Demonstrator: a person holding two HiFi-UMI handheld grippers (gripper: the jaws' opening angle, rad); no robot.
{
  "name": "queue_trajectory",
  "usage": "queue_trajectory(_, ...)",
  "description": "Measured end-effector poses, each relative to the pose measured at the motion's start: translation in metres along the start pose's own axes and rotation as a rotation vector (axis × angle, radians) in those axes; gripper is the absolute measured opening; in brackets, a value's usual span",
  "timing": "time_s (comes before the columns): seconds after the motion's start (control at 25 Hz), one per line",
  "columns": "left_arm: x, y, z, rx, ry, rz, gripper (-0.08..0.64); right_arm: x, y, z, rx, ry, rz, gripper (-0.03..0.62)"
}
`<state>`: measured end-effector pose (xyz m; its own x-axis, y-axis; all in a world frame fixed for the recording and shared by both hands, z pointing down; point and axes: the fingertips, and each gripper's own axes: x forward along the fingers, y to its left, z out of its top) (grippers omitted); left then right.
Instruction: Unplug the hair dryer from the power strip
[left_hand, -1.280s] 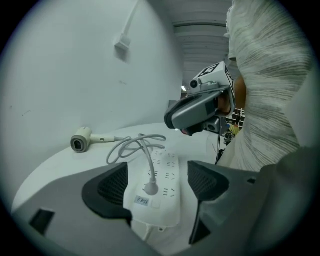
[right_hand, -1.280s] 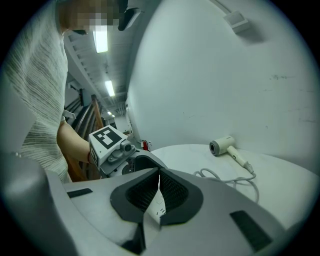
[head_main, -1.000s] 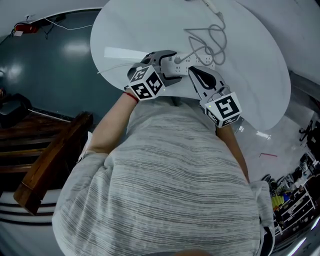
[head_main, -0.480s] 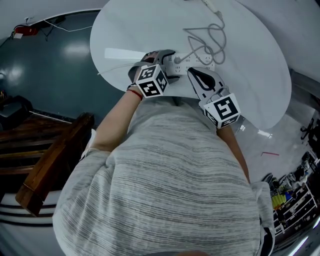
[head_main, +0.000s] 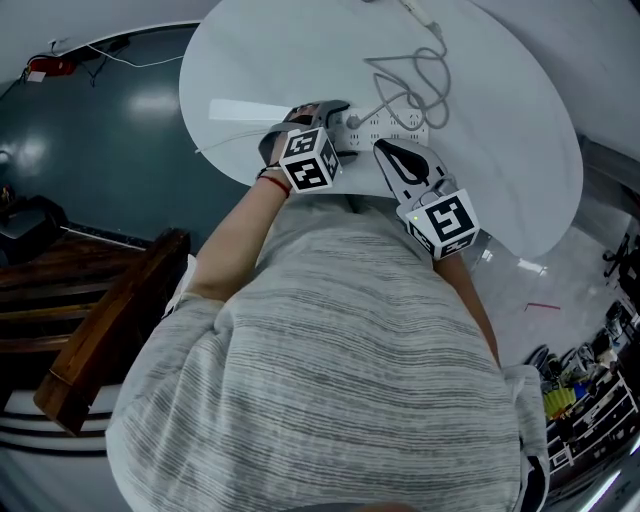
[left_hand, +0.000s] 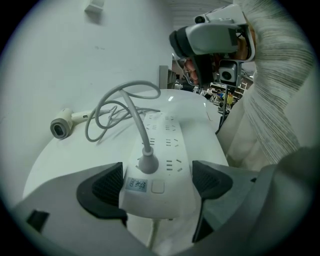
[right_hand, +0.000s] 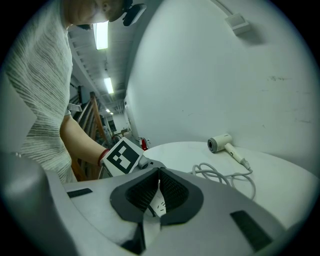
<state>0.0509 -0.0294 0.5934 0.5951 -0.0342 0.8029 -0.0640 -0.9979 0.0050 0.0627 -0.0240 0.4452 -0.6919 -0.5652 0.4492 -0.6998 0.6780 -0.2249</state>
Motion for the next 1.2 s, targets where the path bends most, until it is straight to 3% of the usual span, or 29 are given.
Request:
queue_trajectory(0.2,0.0,0.0,0.001,0.008,-0.012,0.001,0.425,0.001,0.0,-0.003,0.0,0.02,-0.006,0.028)
queue_trajectory(0.56,0.003,0.001,0.002,-0.007,-0.041,0.014,0.425,0.028,0.002,-0.028,-0.077,0.176,0.037,0.029)
queue_trajectory(1.2,0.005,0.002,0.005,-0.019,-0.051,0.006,0.425,0.065,-0.018,-0.069,-0.103,0.435,-0.052,0.03)
